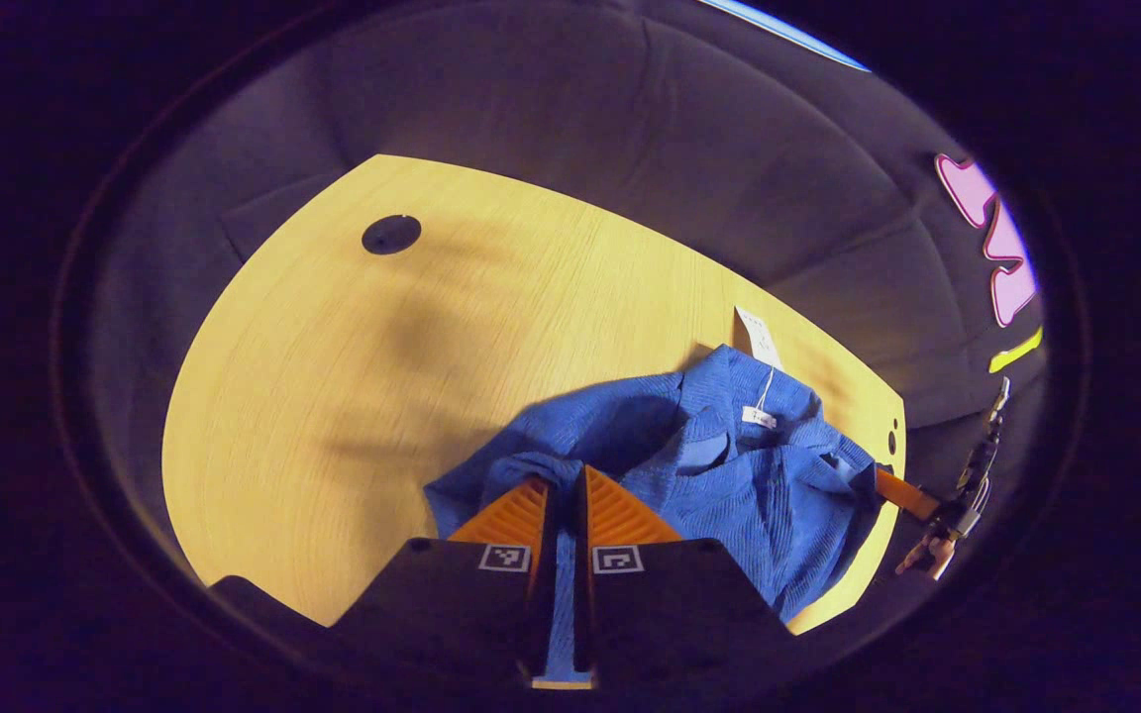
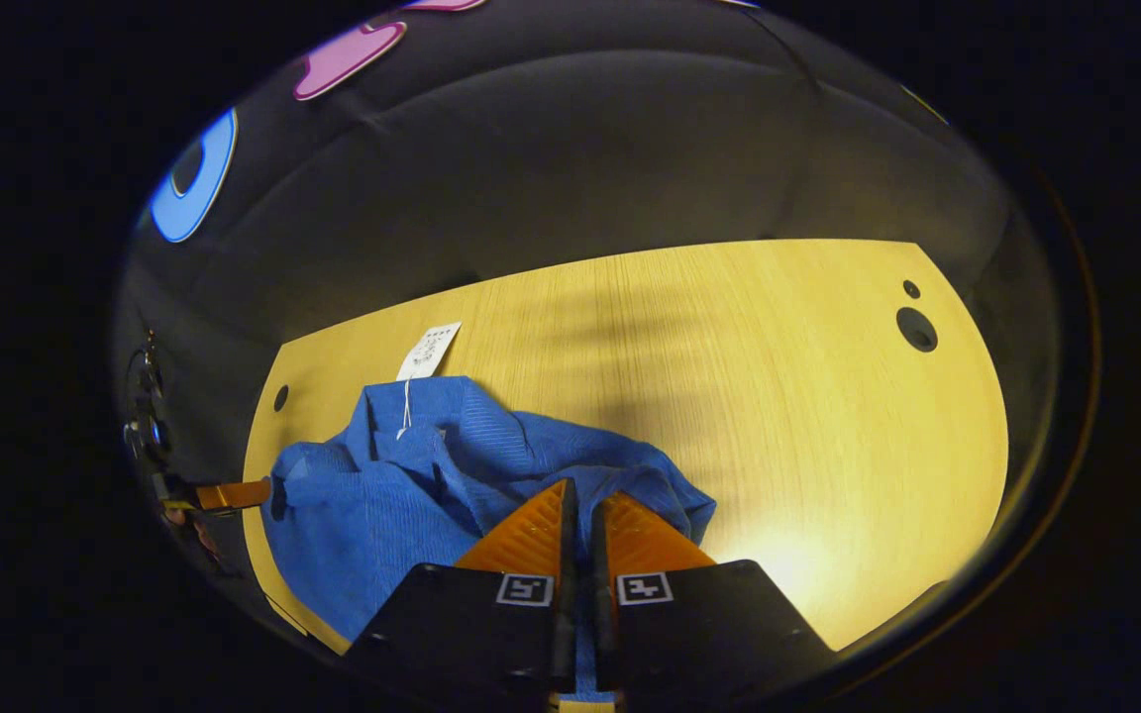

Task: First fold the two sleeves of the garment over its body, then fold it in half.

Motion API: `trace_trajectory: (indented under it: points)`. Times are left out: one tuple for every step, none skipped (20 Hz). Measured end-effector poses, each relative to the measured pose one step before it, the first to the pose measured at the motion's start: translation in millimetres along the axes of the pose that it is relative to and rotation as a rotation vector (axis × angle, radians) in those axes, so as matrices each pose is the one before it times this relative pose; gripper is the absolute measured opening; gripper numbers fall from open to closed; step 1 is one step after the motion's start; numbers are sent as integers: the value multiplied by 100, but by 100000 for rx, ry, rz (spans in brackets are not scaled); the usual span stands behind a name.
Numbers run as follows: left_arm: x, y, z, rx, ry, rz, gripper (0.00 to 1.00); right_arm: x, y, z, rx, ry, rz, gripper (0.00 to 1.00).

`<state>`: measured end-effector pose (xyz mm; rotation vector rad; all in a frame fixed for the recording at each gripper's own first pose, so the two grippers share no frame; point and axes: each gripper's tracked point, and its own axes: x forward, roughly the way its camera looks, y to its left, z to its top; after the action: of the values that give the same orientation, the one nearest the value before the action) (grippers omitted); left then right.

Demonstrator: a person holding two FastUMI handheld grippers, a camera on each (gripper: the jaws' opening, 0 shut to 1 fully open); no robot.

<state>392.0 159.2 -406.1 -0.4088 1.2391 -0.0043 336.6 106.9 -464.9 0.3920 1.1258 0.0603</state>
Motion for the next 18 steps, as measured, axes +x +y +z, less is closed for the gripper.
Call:
trace_trajectory:
  points:
    - [240,-521,128,898,703,-1926,13,20,163,-203,1708,1448,380,23]
    - [149,-61,103,1528,-1050,779,49,534,145,47,814,-323,319,36]
    - [491,81,516,2210,-2280,1408,59,88,95,426,-503,-1282,-160,57]
    - [-158,-59,669,1912,-3148,1234,65,-259,83,545,-945,-2595,53,77]
    - [-241,4,509,1596,-3230,1334,68,-438,319,834,-973,-3640,1119,97]
    - [-562,247,838,1666,-4382,1172,75,-379,250,838,-519,-3860,1274,97]
    - [-748,596,1027,1635,-4617,2288,75,-461,-17,916,99,-3458,334,97]
    - [-922,425,1252,1812,-4646,1178,81,-674,-158,1135,600,-3353,-359,97]
    - [-600,204,444,1687,-3013,587,87,-686,-214,1293,668,-3901,-793,96]
    - [-980,-91,247,1051,-1691,28,84,-808,-89,1421,899,-4304,-72,97]
    - [-1023,-280,77,358,-1001,-1154,84,-888,133,1063,641,-3613,-202,97]
    - [-1154,-626,267,-385,-2267,-1954,84,-1118,15,871,-219,-3157,-507,96]
    - [-969,-429,348,-730,-2569,-1021,83,-1158,66,678,-1650,-2420,-262,96]
    - [-1157,-524,340,-665,-3292,-713,84,-1440,218,440,-3141,-2038,91,97]
    - [-1305,-553,347,-76,-3454,-438,85,-1573,275,384,-4241,-1967,-292,97]
    - [-1433,-620,458,635,-4082,-390,85,-1804,426,490,-4282,-2550,-149,97]
    - [-1316,-694,400,1111,-3798,96,85,-1587,617,425,-3728,-3585,-370,97]
    - [-1584,-790,287,1691,-3367,-100,85,-1742,801,500,-3123,-3544,102,97]
